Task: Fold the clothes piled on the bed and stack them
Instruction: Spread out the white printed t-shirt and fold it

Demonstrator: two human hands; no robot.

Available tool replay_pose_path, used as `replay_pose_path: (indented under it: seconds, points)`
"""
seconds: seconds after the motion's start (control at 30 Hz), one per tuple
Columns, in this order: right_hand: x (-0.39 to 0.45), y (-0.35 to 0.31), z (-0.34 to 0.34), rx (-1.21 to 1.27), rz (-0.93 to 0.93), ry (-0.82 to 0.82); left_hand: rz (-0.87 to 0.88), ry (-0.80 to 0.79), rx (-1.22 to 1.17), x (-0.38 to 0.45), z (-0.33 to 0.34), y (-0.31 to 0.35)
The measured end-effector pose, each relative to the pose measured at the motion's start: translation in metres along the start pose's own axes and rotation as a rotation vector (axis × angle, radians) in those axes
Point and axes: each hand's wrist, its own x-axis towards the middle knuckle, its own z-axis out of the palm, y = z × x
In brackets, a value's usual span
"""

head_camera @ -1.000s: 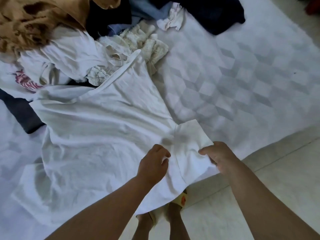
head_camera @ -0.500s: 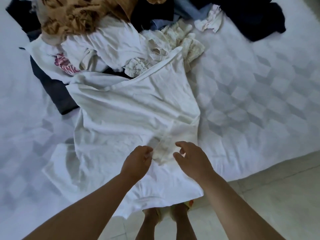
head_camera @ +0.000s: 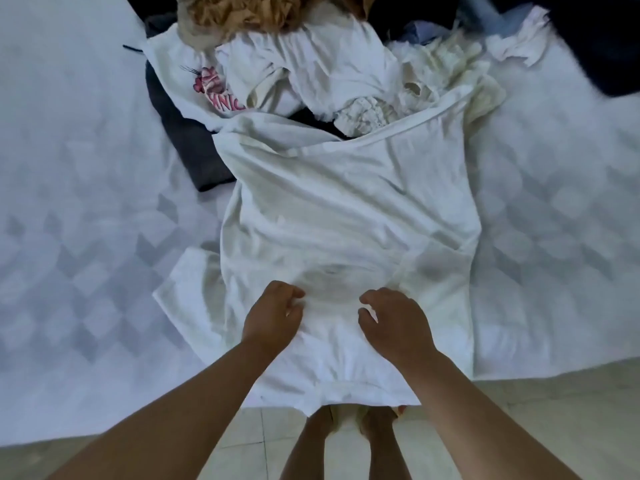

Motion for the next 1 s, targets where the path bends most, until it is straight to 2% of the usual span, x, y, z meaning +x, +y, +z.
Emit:
replay_pose_path:
  seconds: [0.13, 0.3, 0.4, 0.53, 0.6, 0.73, 0.87, 0.93, 1.0]
  points:
    - [0.015, -0.042, 0.018, -0.063, -0.091, -0.066, -0.113, 0.22, 0.043, 0.003, -0.041, -0.043]
    - [0.031, -0.085, 0.045, -0.087, -0.167, -0.134, -0.32, 0.342, 0.156, 0.013, -0.078, -0.088]
    - [0.037, -0.103, 0.056, -0.087, -0.207, -0.16, -0.407, 0.314, 0.125, 0.023, -0.09, -0.104]
    - [0.044, -0.119, 0.063, -0.087, -0.209, -0.195, -0.504, 0.132, 0.075, 0.034, -0.101, -0.107]
    - [0.047, -0.124, 0.063, -0.081, -0.202, -0.199, -0.561, 0.085, -0.026, 0.036, -0.106, -0.103]
    - [0.052, -0.128, 0.061, -0.102, -0.184, -0.22, -0.638, 0.224, -0.509, 0.03, -0.124, -0.115]
    - [0.055, -0.136, 0.06, -0.141, -0.181, -0.272, -0.719, 0.399, -0.642, 0.014, -0.142, -0.133]
    - [0.054, -0.143, 0.059, -0.16, -0.179, -0.29, -0.715, 0.386, -0.69, 0.009, -0.145, -0.134]
    - [0.053, -0.149, 0.06, -0.17, -0.181, -0.292, -0.674, 0.287, -0.712, 0.003, -0.149, -0.126]
